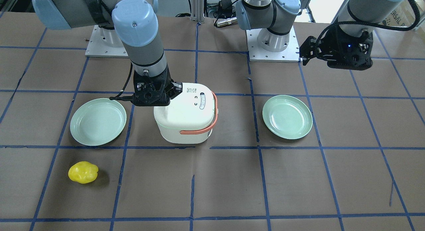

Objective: Press rice cooker button
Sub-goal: 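Lower the right gripper onto the green button on the cooker lid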

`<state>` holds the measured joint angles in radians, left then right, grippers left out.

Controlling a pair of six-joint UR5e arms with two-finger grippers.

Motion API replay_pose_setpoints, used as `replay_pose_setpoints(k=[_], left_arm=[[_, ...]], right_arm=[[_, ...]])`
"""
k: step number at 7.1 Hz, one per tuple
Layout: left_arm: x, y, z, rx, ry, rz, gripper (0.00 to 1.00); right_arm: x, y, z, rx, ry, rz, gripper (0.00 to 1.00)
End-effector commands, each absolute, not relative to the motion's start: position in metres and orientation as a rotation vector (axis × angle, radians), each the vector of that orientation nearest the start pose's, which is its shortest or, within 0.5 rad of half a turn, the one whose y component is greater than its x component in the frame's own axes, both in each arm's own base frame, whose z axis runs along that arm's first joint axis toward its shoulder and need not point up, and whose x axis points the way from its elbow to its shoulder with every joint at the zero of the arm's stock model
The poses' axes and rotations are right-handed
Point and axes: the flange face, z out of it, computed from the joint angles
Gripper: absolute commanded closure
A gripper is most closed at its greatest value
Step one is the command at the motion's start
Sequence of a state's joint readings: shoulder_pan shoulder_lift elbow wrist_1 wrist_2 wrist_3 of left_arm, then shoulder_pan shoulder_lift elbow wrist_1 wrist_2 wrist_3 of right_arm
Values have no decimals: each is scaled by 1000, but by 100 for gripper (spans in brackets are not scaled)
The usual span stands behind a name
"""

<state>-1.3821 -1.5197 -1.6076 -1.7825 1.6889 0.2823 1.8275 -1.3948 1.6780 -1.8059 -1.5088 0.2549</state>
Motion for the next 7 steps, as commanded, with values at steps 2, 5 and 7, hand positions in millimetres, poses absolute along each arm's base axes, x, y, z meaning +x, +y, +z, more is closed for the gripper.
replay_pose_setpoints(k=[2, 5, 7], left_arm=[[-35, -464, 476, 161, 3051, 337, 0], [-35, -464, 476, 161, 3051, 337, 0], [-35, -464, 476, 161, 3051, 337, 0]], right_arm=[[273, -487, 357, 6, 3094, 129, 87], [273, -488, 359, 17, 3095, 122, 87], [272, -494, 396, 32, 3091, 61, 60]])
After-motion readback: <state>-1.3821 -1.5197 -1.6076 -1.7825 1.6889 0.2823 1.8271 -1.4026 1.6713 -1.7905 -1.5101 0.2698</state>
